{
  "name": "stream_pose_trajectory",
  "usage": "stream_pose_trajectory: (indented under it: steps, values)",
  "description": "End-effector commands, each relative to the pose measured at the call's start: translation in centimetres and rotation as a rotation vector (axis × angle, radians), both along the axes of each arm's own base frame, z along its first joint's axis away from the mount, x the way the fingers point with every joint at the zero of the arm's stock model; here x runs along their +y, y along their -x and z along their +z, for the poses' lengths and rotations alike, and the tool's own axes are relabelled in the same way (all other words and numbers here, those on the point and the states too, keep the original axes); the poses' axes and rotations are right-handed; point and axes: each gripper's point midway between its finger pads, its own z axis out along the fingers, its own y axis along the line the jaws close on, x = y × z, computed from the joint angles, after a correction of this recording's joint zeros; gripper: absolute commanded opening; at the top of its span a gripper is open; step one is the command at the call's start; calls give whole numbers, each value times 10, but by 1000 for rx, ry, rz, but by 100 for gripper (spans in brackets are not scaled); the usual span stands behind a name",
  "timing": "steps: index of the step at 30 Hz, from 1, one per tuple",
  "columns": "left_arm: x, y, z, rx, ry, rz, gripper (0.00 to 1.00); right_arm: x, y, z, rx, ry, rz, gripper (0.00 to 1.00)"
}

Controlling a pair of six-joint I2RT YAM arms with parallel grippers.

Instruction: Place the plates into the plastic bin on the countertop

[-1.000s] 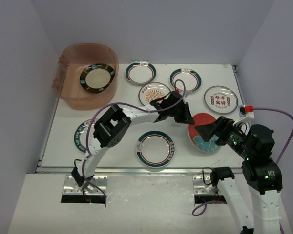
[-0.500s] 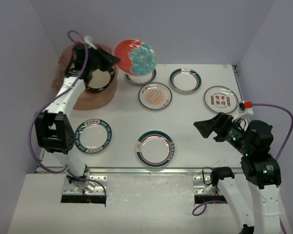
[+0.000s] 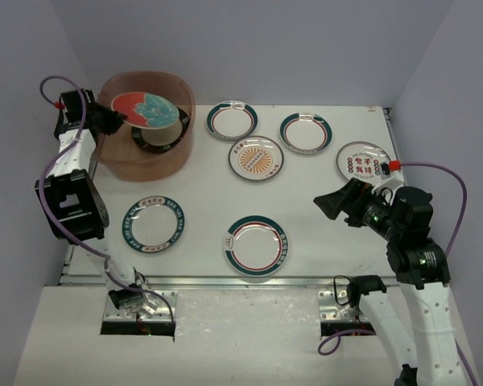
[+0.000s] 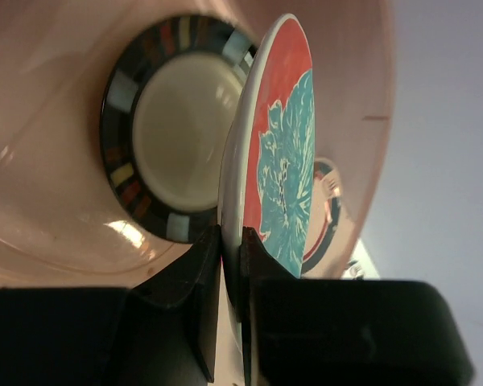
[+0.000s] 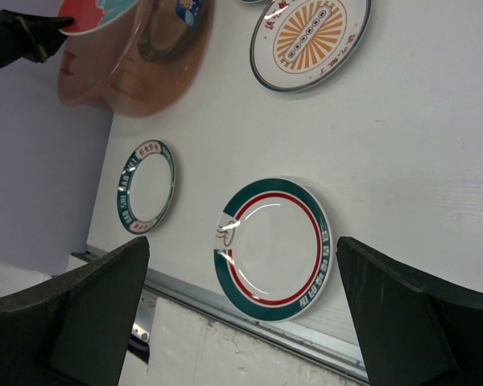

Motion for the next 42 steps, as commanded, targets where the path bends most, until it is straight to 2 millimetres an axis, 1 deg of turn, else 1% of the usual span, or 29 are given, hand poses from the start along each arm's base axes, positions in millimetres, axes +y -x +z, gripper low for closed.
stream_pose_trajectory:
  steps: [1,2,3,4,6,8,10,11,13,14,15,16,17,18,19,21,23,27,28,29,30,34,37,38,39,42]
  values:
    - [-26,-31,54,-213,13,-139,0,-1,-9,4,-48,11,-3,99]
    - [-26,-36,39,-193,30,-147,0,-1,-9,2,-43,9,-2,99]
    - [-27,-40,30,-182,37,-149,0,0,-9,-1,-36,6,0,99]
    - [-27,-41,28,-179,36,-150,0,0,-9,-2,-34,6,1,99]
    - [-27,-48,6,-148,48,-150,0,1,-10,-4,-32,-3,8,99]
    - [-27,-54,-7,-132,49,-148,0,2,-11,-8,-28,-5,9,99]
    - [-26,-59,-11,-128,43,-147,1,2,-11,-13,-24,-7,11,99]
    - [-24,-62,-14,-120,38,-147,3,2,-11,-14,-20,-8,11,99]
    - [-24,-66,-28,-84,38,-143,25,3,-11,-18,-12,-8,13,99]
    - [-24,-67,-30,-79,36,-144,36,3,-12,-18,-12,-8,13,99]
    - [-24,-68,-31,-77,33,-143,57,3,-12,-19,-10,-9,14,99]
    - [-23,-69,-30,-73,28,-139,57,3,-12,-20,-9,-6,14,99]
    - [-24,-70,-38,-50,18,-141,67,3,-12,-23,-4,-8,13,99]
    - [-24,-77,-35,-53,5,-146,71,3,-13,-23,-3,-11,13,99]
    - [-26,-75,-41,-29,1,-146,72,4,-12,-24,0,-12,17,99]
    - [-26,-86,-47,17,-28,-138,74,6,-13,-27,9,-22,24,99]
    - [-26,-93,-49,39,-42,-130,78,7,-13,-27,10,-29,30,99]
    - [-19,-100,-61,87,-86,-100,87,7,-11,-29,13,-32,30,99]
    - [-17,-99,-73,124,-83,-95,95,7,-11,-30,14,-31,32,99]
    - [-16,-98,-77,140,-81,-95,99,8,-11,-30,14,-31,34,99]
    - [-17,-98,-78,147,-87,-99,100,8,-10,-30,15,-30,34,99]
    - [-13,-87,-86,208,-154,-64,100,7,-11,-35,22,-20,32,99]
    - [-12,-79,-82,273,-273,-54,100,7,-13,-42,39,-9,40,99]
    - [-14,-83,-76,276,-306,-54,100,7,-14,-46,50,-4,47,99]
    - [-16,-83,-75,292,-329,-57,100,7,-15,-50,64,1,52,99]
    - [-21,-82,-78,325,-382,-89,100,9,-16,-61,97,10,70,99]
